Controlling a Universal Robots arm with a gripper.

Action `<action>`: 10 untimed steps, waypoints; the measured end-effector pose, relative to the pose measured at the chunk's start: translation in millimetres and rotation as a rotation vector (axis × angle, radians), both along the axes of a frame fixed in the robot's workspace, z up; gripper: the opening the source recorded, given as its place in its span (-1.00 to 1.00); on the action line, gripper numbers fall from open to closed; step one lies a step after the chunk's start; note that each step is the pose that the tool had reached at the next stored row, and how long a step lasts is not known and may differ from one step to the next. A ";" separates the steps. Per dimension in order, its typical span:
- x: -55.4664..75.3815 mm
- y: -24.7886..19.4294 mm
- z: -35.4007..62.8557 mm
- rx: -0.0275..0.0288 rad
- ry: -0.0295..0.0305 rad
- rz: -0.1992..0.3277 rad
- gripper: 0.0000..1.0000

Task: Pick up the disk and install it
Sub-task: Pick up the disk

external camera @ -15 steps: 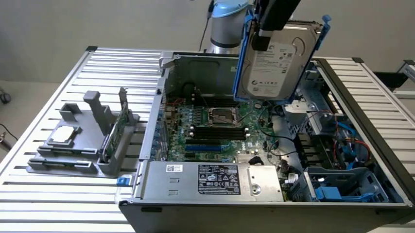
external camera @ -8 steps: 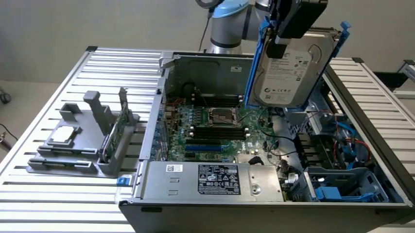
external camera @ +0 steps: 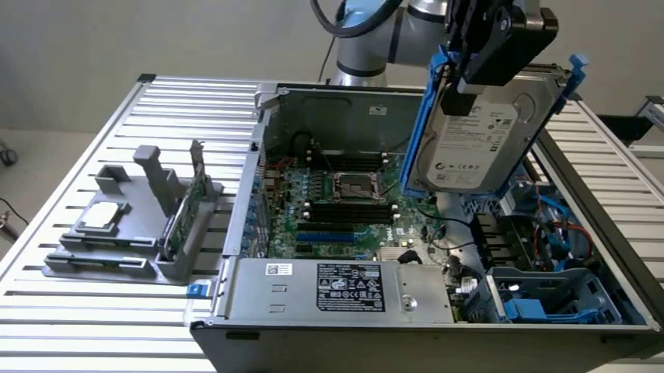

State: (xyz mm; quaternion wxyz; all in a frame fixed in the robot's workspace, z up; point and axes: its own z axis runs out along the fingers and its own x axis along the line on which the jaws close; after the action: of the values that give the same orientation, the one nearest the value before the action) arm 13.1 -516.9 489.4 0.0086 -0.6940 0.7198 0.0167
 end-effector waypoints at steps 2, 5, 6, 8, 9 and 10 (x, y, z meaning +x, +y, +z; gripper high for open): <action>2.0 -7.5 -0.8 0.0001 0.0000 0.000 -0.35; 5.7 -18.9 -2.0 0.0001 0.0000 0.000 -0.35; 7.0 -22.5 -2.4 0.0001 0.0000 0.000 -0.35; 9.6 -29.7 -3.3 0.0001 0.0000 0.000 -0.35; 11.1 -33.2 -3.7 0.0001 0.0000 0.000 -0.35; 12.7 -36.8 -4.2 0.0000 0.0000 0.000 -0.35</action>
State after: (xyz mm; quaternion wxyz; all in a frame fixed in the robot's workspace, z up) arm 25.8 -553.8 485.2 0.0087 -0.6940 0.7197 0.0167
